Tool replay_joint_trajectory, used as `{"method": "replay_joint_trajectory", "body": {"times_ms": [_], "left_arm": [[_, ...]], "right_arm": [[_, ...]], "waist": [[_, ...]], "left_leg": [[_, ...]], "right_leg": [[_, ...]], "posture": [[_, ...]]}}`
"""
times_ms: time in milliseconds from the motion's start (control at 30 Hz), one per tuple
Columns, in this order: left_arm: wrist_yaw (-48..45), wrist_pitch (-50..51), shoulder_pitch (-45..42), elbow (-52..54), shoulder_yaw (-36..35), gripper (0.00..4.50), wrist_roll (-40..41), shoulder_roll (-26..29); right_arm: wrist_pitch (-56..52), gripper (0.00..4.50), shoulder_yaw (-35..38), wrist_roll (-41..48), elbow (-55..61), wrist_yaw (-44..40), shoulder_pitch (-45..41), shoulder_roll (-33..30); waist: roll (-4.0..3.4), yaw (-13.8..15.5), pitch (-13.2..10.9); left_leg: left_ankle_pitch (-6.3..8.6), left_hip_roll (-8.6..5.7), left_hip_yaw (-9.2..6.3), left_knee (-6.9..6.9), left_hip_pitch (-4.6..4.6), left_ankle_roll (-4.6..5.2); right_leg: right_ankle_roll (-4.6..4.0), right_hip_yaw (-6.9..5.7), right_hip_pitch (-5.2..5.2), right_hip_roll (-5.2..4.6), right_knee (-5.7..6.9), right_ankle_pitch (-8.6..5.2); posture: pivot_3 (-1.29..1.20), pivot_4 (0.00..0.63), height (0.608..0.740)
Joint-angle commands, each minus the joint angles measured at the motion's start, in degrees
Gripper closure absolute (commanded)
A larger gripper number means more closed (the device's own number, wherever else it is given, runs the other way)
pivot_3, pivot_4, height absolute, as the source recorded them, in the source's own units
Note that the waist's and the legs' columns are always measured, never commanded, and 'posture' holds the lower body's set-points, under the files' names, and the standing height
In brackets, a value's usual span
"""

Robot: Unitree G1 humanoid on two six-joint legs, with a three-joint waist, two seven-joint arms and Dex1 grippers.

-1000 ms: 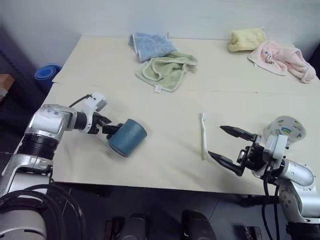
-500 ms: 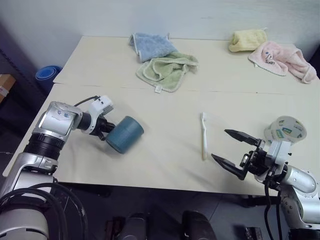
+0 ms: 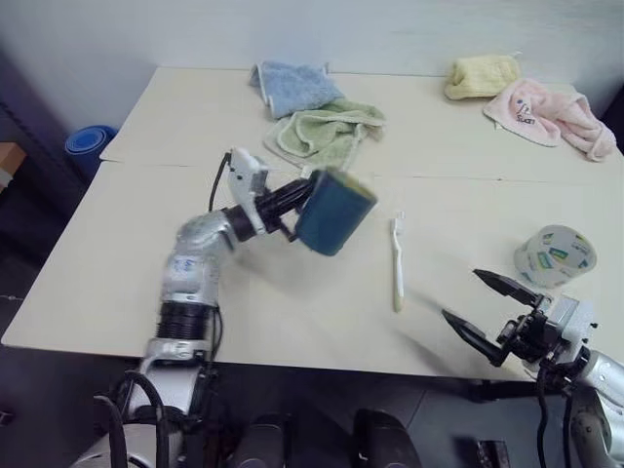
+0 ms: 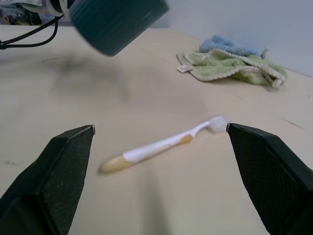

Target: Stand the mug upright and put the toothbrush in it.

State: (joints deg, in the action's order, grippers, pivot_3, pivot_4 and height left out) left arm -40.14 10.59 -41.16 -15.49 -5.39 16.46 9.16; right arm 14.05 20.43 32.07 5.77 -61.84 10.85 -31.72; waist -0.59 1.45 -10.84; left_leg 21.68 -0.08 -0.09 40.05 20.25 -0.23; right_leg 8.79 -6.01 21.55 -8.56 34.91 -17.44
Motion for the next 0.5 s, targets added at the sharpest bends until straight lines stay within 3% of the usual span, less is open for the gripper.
{"method": "replay_joint_trajectory", "body": {"times_ms": [33, 233, 400, 500], "left_arm": [[6.95, -19.71, 1.17, -6.38, 2.56, 4.49, -6.42, -5.29], [10.10, -39.49, 5.66, -17.14, 8.15, 4.49, -14.63, -7.41], [8.31, -41.67, 8.07, -19.04, 8.96, 4.49, -13.85, -6.11], [4.44, -38.42, 10.50, -16.30, 8.31, 3.69, -10.59, -4.04]], "right_arm": [[1.97, 0.00, 2.40, 0.91, 1.64, -0.15, 1.97, -0.07], [2.76, 0.00, 4.73, 1.69, 3.56, 0.74, 4.71, -0.41], [3.00, 0.00, 5.24, 1.64, 4.11, 1.13, 5.58, -0.06], [2.84, 0.00, 5.15, 1.60, 4.43, 1.66, 5.66, -0.04]], "waist": [[0.01, 0.06, 0.00], [0.01, 0.04, 0.00], [-0.13, 0.07, 0.08], [-0.33, -0.04, 0.20]], "left_leg": [[0.00, 0.00, 0.05, -0.01, 0.00, 0.01], [0.01, 0.00, 0.22, -0.05, -0.04, 0.05], [0.01, 0.01, 0.29, -0.04, -0.09, 0.08], [0.01, 0.01, 0.29, -0.05, -0.13, 0.08]], "right_leg": [[0.01, 0.01, 0.00, 0.00, -0.03, 0.00], [0.03, 0.03, 0.01, 0.00, -0.15, 0.02], [0.04, 0.05, -0.02, -0.02, -0.16, 0.03], [0.05, 0.05, -0.03, -0.02, -0.14, 0.03]], "posture": [[0.00, 0.150, 0.740], [0.00, 0.150, 0.740], [0.00, 0.150, 0.740], [0.00, 0.150, 0.740]]}}
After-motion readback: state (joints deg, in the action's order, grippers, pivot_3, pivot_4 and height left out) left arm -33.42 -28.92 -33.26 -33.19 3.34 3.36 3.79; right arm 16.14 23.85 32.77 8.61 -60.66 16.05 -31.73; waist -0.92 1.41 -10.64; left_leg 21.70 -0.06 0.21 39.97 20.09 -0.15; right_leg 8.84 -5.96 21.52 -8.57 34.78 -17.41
